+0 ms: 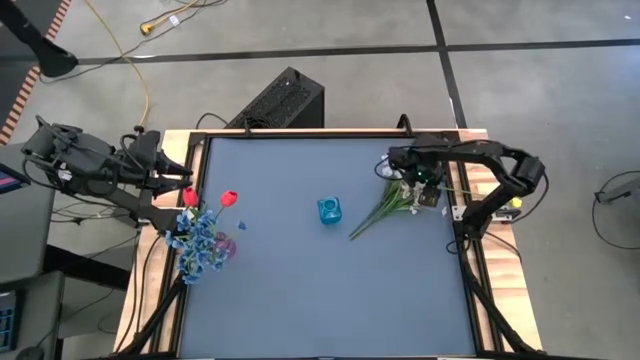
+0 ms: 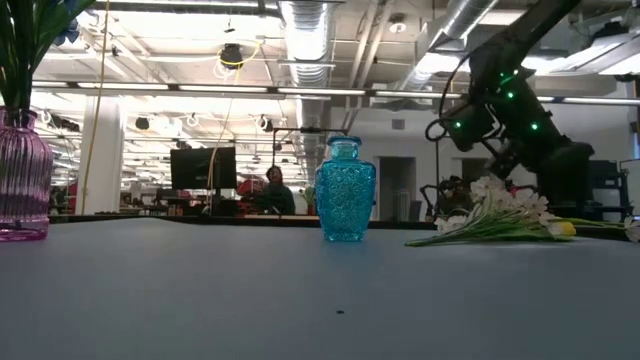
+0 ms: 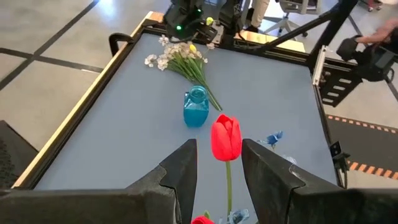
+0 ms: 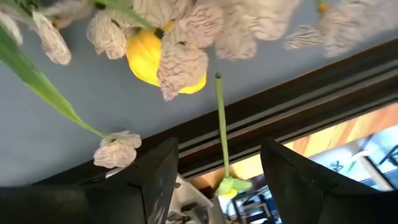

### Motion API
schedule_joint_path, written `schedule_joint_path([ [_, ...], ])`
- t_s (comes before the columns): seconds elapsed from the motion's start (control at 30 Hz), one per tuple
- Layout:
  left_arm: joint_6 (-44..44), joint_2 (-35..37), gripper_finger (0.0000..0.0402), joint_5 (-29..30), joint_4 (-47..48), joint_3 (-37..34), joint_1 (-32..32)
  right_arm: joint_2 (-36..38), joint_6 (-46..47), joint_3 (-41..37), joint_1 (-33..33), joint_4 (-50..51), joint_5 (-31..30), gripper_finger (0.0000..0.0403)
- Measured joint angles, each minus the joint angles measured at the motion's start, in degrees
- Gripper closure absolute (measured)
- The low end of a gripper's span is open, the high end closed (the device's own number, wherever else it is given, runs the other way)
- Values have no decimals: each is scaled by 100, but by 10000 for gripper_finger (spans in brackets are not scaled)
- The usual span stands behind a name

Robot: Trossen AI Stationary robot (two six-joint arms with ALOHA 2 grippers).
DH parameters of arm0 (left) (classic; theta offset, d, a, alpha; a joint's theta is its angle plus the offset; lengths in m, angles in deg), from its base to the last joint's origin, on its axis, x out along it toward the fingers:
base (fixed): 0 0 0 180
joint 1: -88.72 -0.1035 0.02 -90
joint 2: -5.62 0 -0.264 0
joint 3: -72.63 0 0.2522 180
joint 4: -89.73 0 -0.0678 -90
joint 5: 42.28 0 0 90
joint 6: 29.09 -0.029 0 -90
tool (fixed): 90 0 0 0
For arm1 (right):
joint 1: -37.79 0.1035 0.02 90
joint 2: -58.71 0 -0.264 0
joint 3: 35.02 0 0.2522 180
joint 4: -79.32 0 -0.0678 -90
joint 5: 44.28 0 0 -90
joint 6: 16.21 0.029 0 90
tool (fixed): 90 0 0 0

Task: Sort flowers into vase by color
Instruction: Put the right yellow tulip into the blue vase

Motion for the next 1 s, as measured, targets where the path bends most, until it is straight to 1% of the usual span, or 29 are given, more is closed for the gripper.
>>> schedule_joint_path([
  [0.23,157,-2,288,110,0,0,-1,0,-333,-426,-116,-455,-82,149],
  [0.33,231,-1,288,111,-2,0,-1,0,-341,-560,-237,-748,-248,149],
  [0.53,293,0,288,121,-2,0,2,0,-361,-703,-453,-893,-245,151],
  [0.63,313,0,288,138,-2,0,1,0,-437,-767,-517,-915,-76,162],
  [0.73,372,-2,288,193,-4,0,-1,0,-453,-775,-556,-977,16,188],
  [0.8,376,0,288,195,-6,0,-1,0,-452,-775,-578,-983,14,215],
  [1.0,423,-2,288,226,-7,0,-1,0,-451,-772,-580,-1000,-235,331],
])
